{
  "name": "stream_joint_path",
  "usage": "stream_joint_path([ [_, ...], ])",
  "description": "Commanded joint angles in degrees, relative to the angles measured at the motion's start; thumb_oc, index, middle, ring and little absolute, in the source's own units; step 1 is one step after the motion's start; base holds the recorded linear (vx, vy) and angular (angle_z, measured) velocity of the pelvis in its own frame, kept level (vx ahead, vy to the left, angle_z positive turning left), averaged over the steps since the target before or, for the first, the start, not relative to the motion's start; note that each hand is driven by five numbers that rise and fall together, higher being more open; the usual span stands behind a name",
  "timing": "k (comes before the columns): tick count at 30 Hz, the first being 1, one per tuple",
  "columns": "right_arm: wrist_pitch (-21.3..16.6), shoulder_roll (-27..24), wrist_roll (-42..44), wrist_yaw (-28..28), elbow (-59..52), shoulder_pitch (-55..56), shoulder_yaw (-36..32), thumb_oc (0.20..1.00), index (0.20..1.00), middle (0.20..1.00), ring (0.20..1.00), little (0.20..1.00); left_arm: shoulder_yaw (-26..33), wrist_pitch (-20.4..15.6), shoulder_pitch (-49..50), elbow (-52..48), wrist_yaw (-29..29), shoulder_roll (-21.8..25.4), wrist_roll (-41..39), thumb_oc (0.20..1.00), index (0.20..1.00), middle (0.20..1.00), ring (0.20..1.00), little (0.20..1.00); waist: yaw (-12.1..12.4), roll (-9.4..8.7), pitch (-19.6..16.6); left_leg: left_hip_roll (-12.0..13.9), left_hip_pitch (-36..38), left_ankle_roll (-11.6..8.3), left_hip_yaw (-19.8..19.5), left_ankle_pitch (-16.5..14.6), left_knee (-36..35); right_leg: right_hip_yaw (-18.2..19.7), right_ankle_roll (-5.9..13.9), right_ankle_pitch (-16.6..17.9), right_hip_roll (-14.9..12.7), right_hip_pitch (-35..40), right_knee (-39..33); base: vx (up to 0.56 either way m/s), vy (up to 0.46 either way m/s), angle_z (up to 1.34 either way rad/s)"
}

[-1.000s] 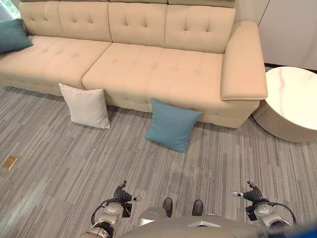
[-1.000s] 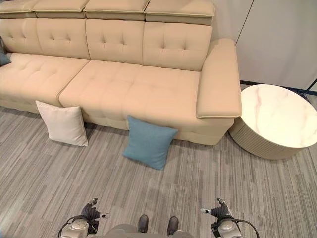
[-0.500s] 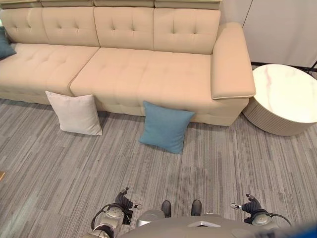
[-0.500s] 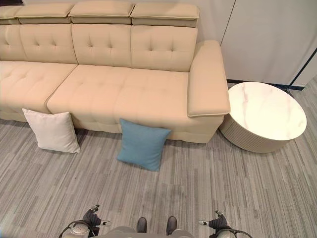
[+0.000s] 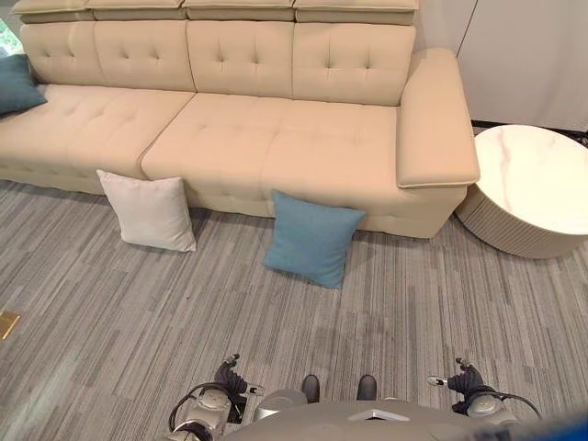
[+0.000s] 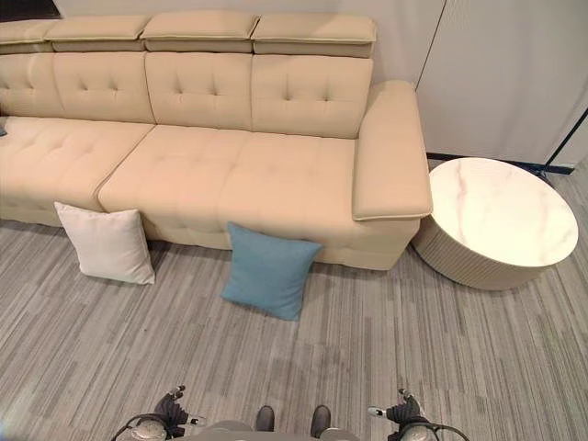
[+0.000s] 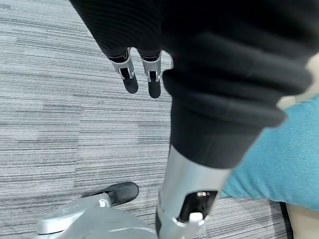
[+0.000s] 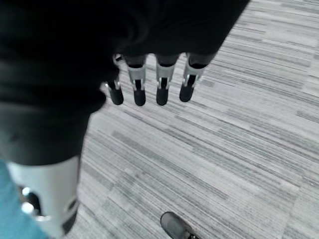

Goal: Pick up all the scattered cushions and arrange them neatly on the sofa.

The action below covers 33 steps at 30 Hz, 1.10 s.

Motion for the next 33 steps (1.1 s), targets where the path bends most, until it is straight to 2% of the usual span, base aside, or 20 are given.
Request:
stream_joint_path([
  [1, -0.6, -1.43, -0.3, -0.9, -0.15, -2.15, 0.78, 1.0, 1.0, 1.0, 1.0, 1.0, -0.57, -0.51, -5.4, 3.48, 0.58, -0.13, 0.29, 1.0, 1.0, 1.0, 1.0, 1.0, 0.98, -3.01, 1.29, -0.46, -2.73, -2.99, -1.75, 1.04, -0.52, -2.46, 6.38, 0.85, -3.82, -1.19, 0.26, -0.09, -0.066, 1.02],
  [2, -0.87, -1.82, 0.34, -0.98, -0.72, -2.66, 0.63, 1.0, 1.0, 1.0, 1.0, 1.0, -1.18, -0.54, -6.09, 3.58, 0.46, -0.44, 0.11, 1.0, 1.0, 1.0, 1.0, 1.0, 1.4, -3.65, 2.41, -1.5, -6.62, -3.15, -2.89, 0.14, 4.22, -4.7, 5.97, 1.09, -4.82, -1.4, 0.26, -0.11, -0.039, 1.49],
  [3, -0.85, -2.02, 0.54, -1.09, -1.06, -3.0, 0.46, 1.0, 1.0, 1.0, 1.0, 1.0, -1.55, -0.6, -6.48, 3.49, 0.53, -0.52, 0.13, 1.0, 1.0, 1.0, 1.0, 1.0, 1.25, -3.83, 2.81, -1.89, -8.02, -3.31, -2.03, -0.01, 5.63, -5.52, 5.92, 1.22, -5.31, -1.6, 0.26, -0.14, -0.019, 1.12],
  [4, -0.7, -2.34, 0.87, -1.05, -1.31, -3.28, 0.02, 1.0, 1.0, 1.0, 1.0, 1.0, -1.61, -0.53, -6.69, 3.47, 0.41, -0.64, 0.21, 1.0, 1.0, 1.0, 1.0, 1.0, 0.77, -3.83, 2.77, -1.87, -9.52, -3.28, 0.56, -0.41, 7.15, -7.12, 5.85, 1.18, -5.73, -2.04, 0.26, -0.05, 0.098, 1.44],
  [5, -0.38, -2.2, 0.79, -0.76, -1.32, -3.51, 0.02, 1.0, 1.0, 1.0, 1.0, 1.0, -1.06, -0.29, -6.27, 3.66, 0.21, -0.49, 0.23, 1.0, 1.0, 1.0, 1.0, 1.0, 0.64, -3.69, 2.48, -1.43, -9.37, -2.68, 3.9, -0.8, 6.85, -8.11, 5.8, 1.32, -5.82, -2.34, 0.26, 0.03, 0.116, 1.14],
  [8, -0.32, -1.36, 0.24, -0.64, -1.02, -3.12, 0.13, 1.0, 1.0, 1.0, 1.0, 1.0, -0.02, 0.01, -5.15, 4.48, 0.16, -0.11, 0.5, 1.0, 1.0, 1.0, 1.0, 1.0, 0.79, -4.02, 1.68, -1.92, -7.38, -1.61, 3.44, -0.66, 4.0, -8.62, 6.16, 1.13, -5.86, -1.45, 0.4, 0.11, 0.118, 0.31],
  [10, -0.21, -0.82, 0.05, -0.43, -1.27, -3.1, 0.39, 1.0, 1.0, 1.0, 1.0, 1.0, 0.5, 0.03, -4.92, 4.57, 0.08, 0.25, 0.6, 1.0, 1.0, 1.0, 1.0, 1.0, 1.15, -4.4, 1.18, -2.64, -5.82, -0.82, 2.92, -0.5, 1.75, -8.02, 6.39, 0.38, -6.21, -1.6, 2.28, 0.12, 0.173, -0.05],
  [12, 0.22, -0.11, -0.43, -0.18, -1.33, -3.29, 0.98, 1.0, 1.0, 1.0, 1.0, 1.0, 0.7, 0.14, -5.07, 4.24, -0.08, 0.79, 0.59, 1.0, 1.0, 1.0, 1.0, 1.0, 1.77, -4.43, 1.73, -3.08, -4.33, 0.21, 2.73, -0.81, 0.77, -7.18, 6.61, -0.86, -7.16, -3.67, 8.23, 0.08, 0.183, -0.05],
  [14, 0.48, 0.29, -0.72, -0.03, -1.49, -3.97, 1.55, 1.0, 1.0, 1.0, 1.0, 1.0, 1.22, 0.29, -5.45, 4.17, 0.02, 1.47, 0.27, 1.0, 1.0, 1.0, 1.0, 1.0, 2.13, -4.06, 2.8, -3.09, -3.01, 1.1, 2.16, -1.11, 0.44, -6.03, 7.4, -0.71, -8.37, -6.53, 14.78, 0.05, 0.119, -0.15],
  [16, 0.51, 0.42, -0.78, -0.1, -1.7, -4.41, 1.93, 1.0, 1.0, 1.0, 1.0, 1.0, 0.99, 0.12, -5.65, 4.24, 0.19, 1.81, 0.12, 1.0, 1.0, 1.0, 1.0, 1.0, 1.87, -3.76, 3.3, -2.97, -2.35, 1.38, 1.08, -1.13, 0.14, -3.81, 7.27, -0.52, -7.39, -9.08, 17.91, 0.1, 0.043, 0.04],
  [17, 0.47, 0.16, -0.41, -0.03, -1.89, -4.36, 2.1, 1.0, 1.0, 1.0, 1.0, 1.0, 0.36, -0.04, -5.64, 4.1, 0.35, 1.94, 0.41, 1.0, 1.0, 1.0, 1.0, 1.0, 0.98, -3.96, 3.22, -3.59, -1.71, 1.48, -0.2, -1.17, -0.11, 0.19, 6.91, -0.75, -4.62, -10.34, 16.22, 0.17, 0.006, 0.1],
  [19, 0.56, -0.05, -0.29, 0.04, -1.91, -4.1, 2.47, 1.0, 1.0, 1.0, 1.0, 1.0, -0.01, -0.06, -5.55, 4.1, 0.25, 1.92, 0.85, 1.0, 1.0, 1.0, 1.0, 1.0, 0.67, -4.31, 3.28, -4.1, -1.15, 1.45, -1.04, -1.27, -0.37, 1.92, 6.57, -0.05, -3.03, -10.57, 12.9, 0.18, -0.037, 0.33],
  [21, 0.74, -0.23, -0.53, 0.07, -1.9, -3.97, 2.54, 1.0, 1.0, 1.0, 1.0, 1.0, 0.01, -0.16, -5.69, 4.26, 0.21, 1.83, 0.63, 1.0, 1.0, 1.0, 1.0, 1.0, 0.07, -4.26, 3.44, -4.32, -0.47, 1.38, -2.21, -1.66, -0.59, 1.9, 6.62, 1.07, -2.45, -12.12, 11.78, 0.18, -0.08, 0.57],
  [23, 0.56, -0.26, -0.55, 0.35, -1.46, -3.11, 2.44, 1.0, 1.0, 1.0, 1.0, 1.0, -0.01, -0.29, -5.76, 4.62, 0.08, 1.43, 1.04, 1.0, 1.0, 1.0, 1.0, 1.0, -0.23, -5.08, 2.73, -4.63, 0.12, 0.32, -3.64, -3.1, 0.02, 1.37, 6.3, 1.39, -2.36, -9.36, 7.65, 0.23, -0.166, 0.64],
  [26, -0.01, -0.83, 0.08, 0.3, -1.6, -3.41, 2.16, 1.0, 1.0, 1.0, 1.0, 1.0, -0.43, -0.44, -6.45, 4.03, -0.27, 0.87, 0.97, 1.0, 1.0, 1.0, 1.0, 1.0, 0.07, -6.21, 3.76, -4.46, -3.9, -1.96, -2.84, -5.91, 9.44, 0.22, 5.65, 1.43, -3.04, -6.25, 5.14, 0.11, -0.137, 0.6],
  [29, -0.14, -1.2, 0.63, 0.15, -1.34, -3.79, 2.22, 1.0, 1.0, 1.0, 1.0, 1.0, -0.57, -0.68, -6.99, 3.35, -0.02, 0.58, -0.12, 1.0, 1.0, 1.0, 1.0, 1.0, 0.54, -6.79, 4.55, -3.79, -8.92, -3.12, -0.23, -4.97, 16.58, -0.9, 5.05, 1.26, -3.82, -4.31, 3.58, 0.06, -0.035, 0.15],
  [30, -0.14, -1.26, 0.82, 0.2, -1.21, -3.76, 2.27, 1.0, 1.0, 1.0, 1.0, 1.0, -0.67, -0.57, -7.01, 3.03, 0.11, 0.69, -0.56, 1.0, 1.0, 1.0, 1.0, 1.0, 0.8, -7.13, 4.34, -2.6, -10.23, -2.51, 1.77, -5.21, 15.67, -1.64, 5.09, 0.92, -4.01, -3.37, 2.65, 0.15, -0.013, 0.22],
  [32, -0.08, -1.12, 0.59, 0.37, -0.84, -3.48, 2.41, 1.0, 1.0, 1.0, 1.0, 1.0, -0.6, -0.31, -6.81, 3.2, 0.04, 1.0, -0.26, 1.0, 1.0, 1.0, 1.0, 1.0, 0.99, -7.24, 3.76, -2.01, -10.15, -2.14, 2.32, -4.37, 12.46, -1.94, 5.25, 0.56, -3.74, -2.66, 2.39, 0.25, 0.071, 0.28],
  [33, 0.13, -0.85, 0.46, 0.32, -0.25, -2.93, 2.61, 1.0, 1.0, 1.0, 1.0, 1.0, -0.78, -0.18, -6.45, 3.52, -0.04, 1.49, 0.38, 1.0, 1.0, 1.0, 1.0, 1.0, 1.43, -7.27, 3.27, -0.46, -13.52, -2.45, 4.44, -0.01, 9.01, -2.14, 5.09, -1.18, -3.1, -1.28, 2.01, 0.47, 0.343, 0.19],
])
